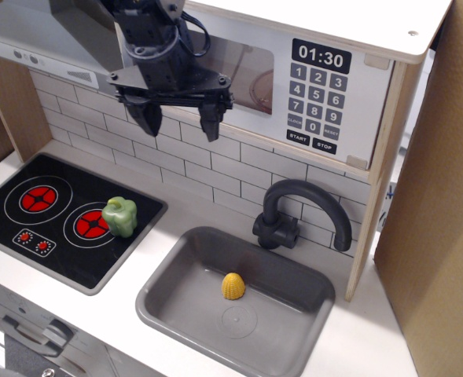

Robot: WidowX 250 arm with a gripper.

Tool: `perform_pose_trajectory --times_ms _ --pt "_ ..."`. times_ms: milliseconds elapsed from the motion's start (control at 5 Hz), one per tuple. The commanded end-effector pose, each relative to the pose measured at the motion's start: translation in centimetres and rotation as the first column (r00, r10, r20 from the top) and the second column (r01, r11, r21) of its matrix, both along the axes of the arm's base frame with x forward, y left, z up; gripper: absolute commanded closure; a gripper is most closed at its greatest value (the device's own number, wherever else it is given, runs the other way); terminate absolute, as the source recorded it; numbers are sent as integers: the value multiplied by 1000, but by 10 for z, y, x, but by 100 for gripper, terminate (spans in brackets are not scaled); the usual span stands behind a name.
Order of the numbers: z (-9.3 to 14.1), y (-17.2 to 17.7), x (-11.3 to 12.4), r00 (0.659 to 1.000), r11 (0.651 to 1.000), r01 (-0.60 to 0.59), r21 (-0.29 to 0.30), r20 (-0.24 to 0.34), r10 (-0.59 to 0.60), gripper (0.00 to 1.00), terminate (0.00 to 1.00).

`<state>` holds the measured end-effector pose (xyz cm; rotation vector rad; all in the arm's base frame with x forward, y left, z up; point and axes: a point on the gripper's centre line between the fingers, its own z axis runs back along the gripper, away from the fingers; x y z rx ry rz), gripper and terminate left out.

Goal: Close microwave

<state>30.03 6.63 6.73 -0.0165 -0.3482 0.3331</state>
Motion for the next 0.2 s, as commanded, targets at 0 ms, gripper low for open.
perform_pose_trajectory --times_ms 0 --pt "22 -4 10 999 1000 2 9 41 -2 0 100"
